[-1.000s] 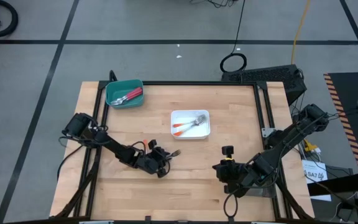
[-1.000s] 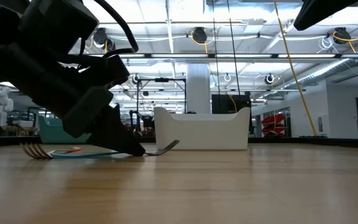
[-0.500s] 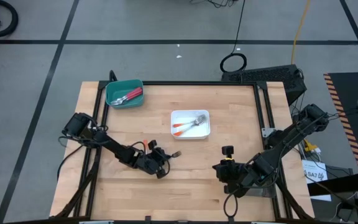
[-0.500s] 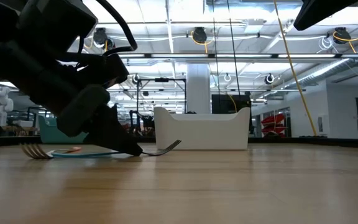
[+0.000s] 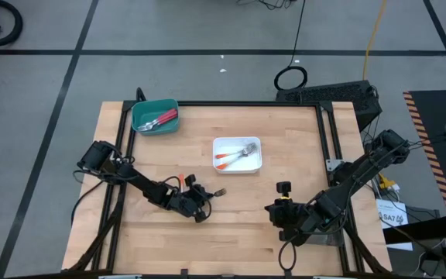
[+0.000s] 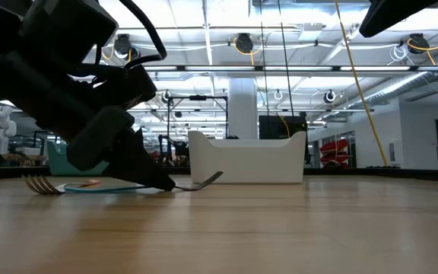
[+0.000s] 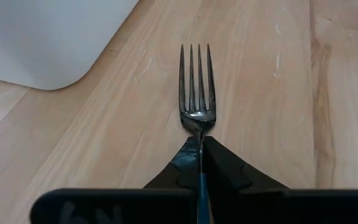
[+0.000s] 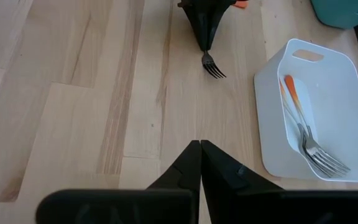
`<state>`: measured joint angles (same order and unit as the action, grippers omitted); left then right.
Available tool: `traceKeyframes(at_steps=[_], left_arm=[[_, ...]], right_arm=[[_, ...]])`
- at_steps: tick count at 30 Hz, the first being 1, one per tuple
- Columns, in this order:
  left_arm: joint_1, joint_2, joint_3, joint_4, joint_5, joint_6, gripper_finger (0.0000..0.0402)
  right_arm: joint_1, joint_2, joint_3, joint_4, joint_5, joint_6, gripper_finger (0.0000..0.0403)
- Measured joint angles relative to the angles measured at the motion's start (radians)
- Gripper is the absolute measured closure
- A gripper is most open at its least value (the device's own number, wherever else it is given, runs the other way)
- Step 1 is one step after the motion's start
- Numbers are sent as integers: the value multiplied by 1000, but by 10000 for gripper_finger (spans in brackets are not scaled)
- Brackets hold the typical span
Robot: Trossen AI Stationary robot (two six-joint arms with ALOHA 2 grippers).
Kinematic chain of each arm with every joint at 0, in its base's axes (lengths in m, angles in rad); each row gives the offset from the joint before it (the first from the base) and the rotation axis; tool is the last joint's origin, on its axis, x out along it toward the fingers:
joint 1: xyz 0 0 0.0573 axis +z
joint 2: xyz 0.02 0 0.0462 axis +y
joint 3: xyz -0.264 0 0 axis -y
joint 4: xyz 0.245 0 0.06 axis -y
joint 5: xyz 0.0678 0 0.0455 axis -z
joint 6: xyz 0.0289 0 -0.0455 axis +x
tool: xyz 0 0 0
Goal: Sort silverware by color (type)
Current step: Put the blue fork into the black bin
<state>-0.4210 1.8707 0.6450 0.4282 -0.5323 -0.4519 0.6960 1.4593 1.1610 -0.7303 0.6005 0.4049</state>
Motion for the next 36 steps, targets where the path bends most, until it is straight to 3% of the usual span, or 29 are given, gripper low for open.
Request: traceKeyframes(at_steps=[8,24,36], left_arm=[[0,2,54,-45,5,32,385],[-47,2,372,-559,-10,55,385],[-95,2,515,-687,-54,81,385]], right_arm=[[0,0,0,0,0,-1,397],[0,0,0,0,0,-1,397],[0,0,0,0,0,-1,397]])
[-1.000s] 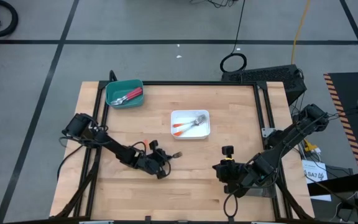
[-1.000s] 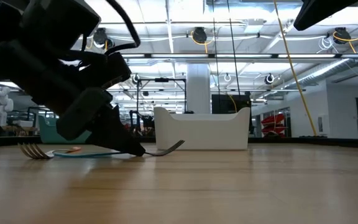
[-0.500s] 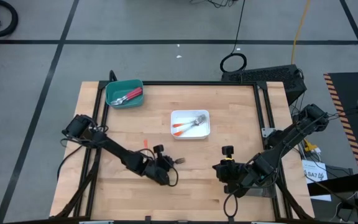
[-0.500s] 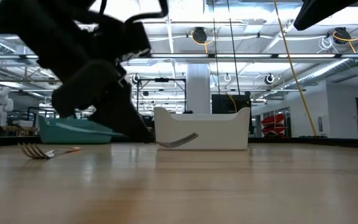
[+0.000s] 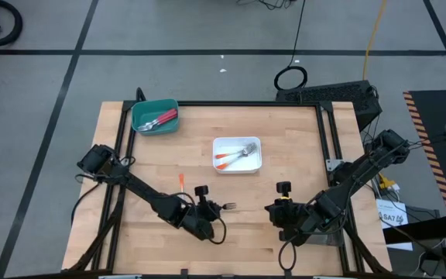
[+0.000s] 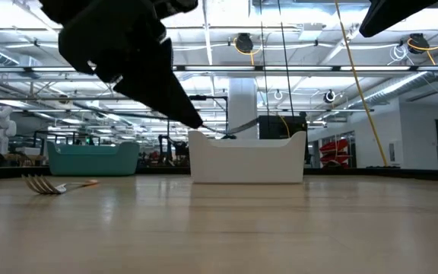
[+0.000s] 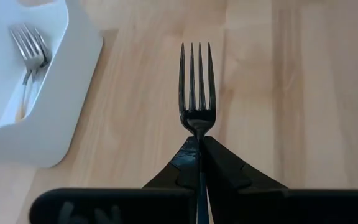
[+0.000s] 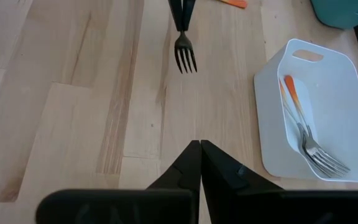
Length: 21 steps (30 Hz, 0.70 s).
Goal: Sort silverware by color (type)
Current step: Put the blue fork into the black bin
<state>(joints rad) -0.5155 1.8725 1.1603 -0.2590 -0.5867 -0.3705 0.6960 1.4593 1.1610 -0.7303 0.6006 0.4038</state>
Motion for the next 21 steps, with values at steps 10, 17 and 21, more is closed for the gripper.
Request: traceKeyframes(at_steps=[10,17,21], left_arm=[[-18,0,101,-59,-76,-44,385],[-58,-2,272,-237,-282,-122,385],[-94,-2,357,-242,-427,-74,385]], right_arm=[[0,0,-38,23,96,-14,397],[-1,0,-66,41,247,23,397],[-1,0,-66,148,267,-16,397]])
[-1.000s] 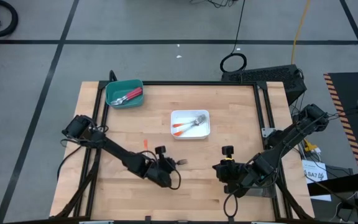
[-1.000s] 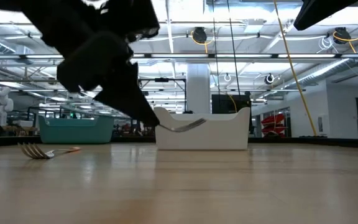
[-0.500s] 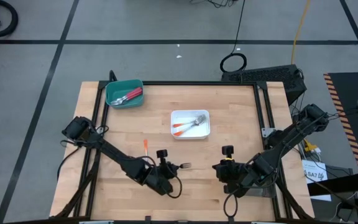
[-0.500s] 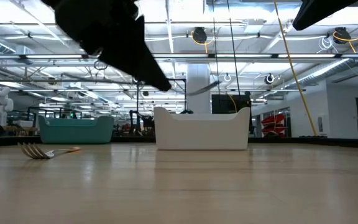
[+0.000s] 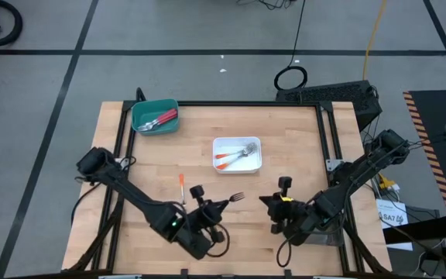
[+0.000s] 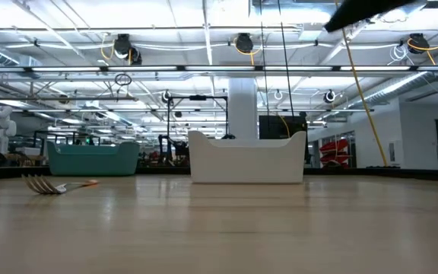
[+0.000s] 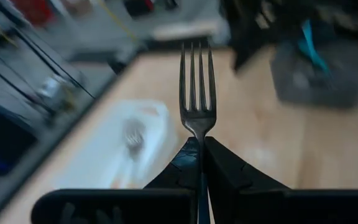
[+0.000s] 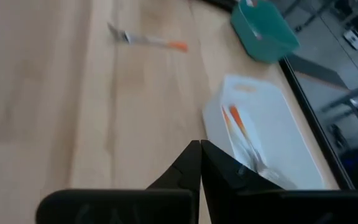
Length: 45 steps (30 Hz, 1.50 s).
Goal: Sort silverware by color (type)
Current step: Put the blue fork into the black bin
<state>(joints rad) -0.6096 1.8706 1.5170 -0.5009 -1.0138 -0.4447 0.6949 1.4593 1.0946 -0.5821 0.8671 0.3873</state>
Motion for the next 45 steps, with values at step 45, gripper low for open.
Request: traceKeyframes(at_steps=[45], left_arm=[[-86,86,60,902,-115,780,385]], right_arm=[[-85,269,-108,1279,-302,-609,397]])
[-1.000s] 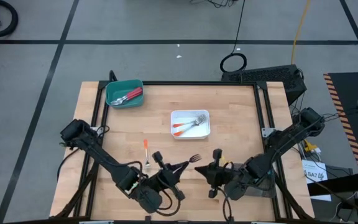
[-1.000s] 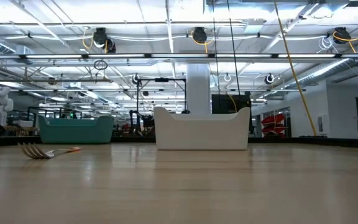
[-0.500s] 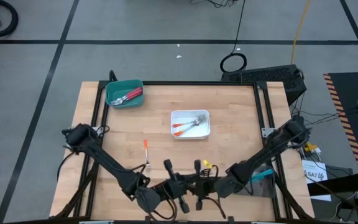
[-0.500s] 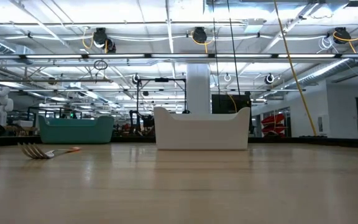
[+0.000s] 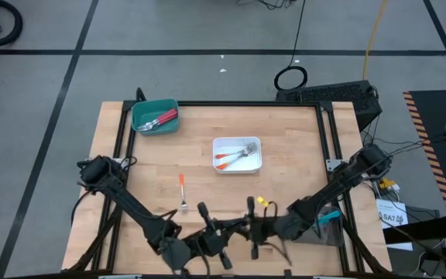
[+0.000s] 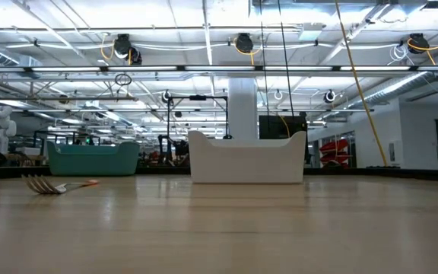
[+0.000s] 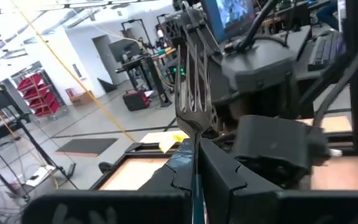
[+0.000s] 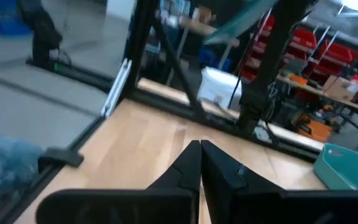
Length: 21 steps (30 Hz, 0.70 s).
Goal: Sort silverware by color (type)
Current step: Put the blue fork into the black bin
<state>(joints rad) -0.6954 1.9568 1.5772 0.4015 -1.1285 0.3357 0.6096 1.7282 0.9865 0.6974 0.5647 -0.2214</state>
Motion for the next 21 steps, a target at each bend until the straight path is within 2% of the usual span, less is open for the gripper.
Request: traceKeyframes(at_steps=[5,9,14,19,21], left_arm=[[45,-2,-58,66,112,-54,385],[75,-2,-134,277,240,-12,385],[103,-2,-221,549,390,89,385],[141,-2,-249,597,448,120,385],[156,-2,-250,598,462,121,385]], right_arm=[[-30,-82,-236,333,-118,1,397],[-41,-105,-371,514,-151,33,395],[-49,-108,-390,573,-147,-3,375],[-85,-108,-360,570,-154,-29,336],[-101,-108,-358,568,-188,-33,317]])
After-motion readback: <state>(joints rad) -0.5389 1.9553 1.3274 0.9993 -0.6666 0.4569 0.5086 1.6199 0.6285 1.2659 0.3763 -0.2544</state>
